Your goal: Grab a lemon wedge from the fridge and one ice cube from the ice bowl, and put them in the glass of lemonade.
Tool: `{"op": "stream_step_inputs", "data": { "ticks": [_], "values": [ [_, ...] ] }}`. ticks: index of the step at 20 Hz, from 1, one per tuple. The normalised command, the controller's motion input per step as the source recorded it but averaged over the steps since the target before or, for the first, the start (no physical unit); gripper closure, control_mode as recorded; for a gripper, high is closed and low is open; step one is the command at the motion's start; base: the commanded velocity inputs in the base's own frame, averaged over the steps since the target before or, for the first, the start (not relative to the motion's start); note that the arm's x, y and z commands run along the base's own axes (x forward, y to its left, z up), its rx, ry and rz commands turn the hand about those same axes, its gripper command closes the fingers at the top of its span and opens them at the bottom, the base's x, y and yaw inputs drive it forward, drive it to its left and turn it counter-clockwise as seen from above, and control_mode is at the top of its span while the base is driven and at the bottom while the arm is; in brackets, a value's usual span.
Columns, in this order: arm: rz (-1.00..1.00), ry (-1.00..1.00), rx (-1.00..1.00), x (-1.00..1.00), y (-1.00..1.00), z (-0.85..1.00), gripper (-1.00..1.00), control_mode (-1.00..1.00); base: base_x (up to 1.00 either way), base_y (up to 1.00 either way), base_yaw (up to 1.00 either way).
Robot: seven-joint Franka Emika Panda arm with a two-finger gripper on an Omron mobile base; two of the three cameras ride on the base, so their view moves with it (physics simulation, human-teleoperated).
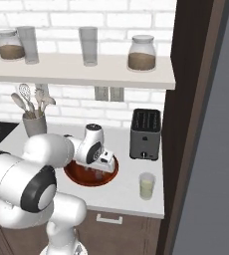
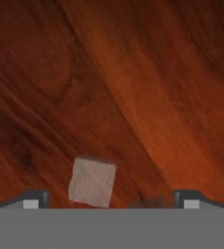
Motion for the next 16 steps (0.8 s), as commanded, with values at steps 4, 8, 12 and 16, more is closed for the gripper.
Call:
{"op": "stream_step_inputs", "data": {
  "ticks": [4, 8, 12, 16],
  "values": [
    [0.00, -0.16, 0.03, -0.23, -0.08, 0.00, -1.00, -1.00, 0.00, 0.00, 0.00],
    [0.00, -0.07, 0.00, -0.03, -0.02, -0.03, -1.00, -1.00, 0.00, 0.00, 0.00],
    [0.00, 0.00, 0.00, 0.00, 0.00, -0.26, -1.00, -1.00, 0.00, 0.00, 0.00],
    [0.00, -0.01, 0.00, -0.18, -0.04, -0.14, -1.00, -1.00, 0.00, 0.00, 0.00]
  ]
}}
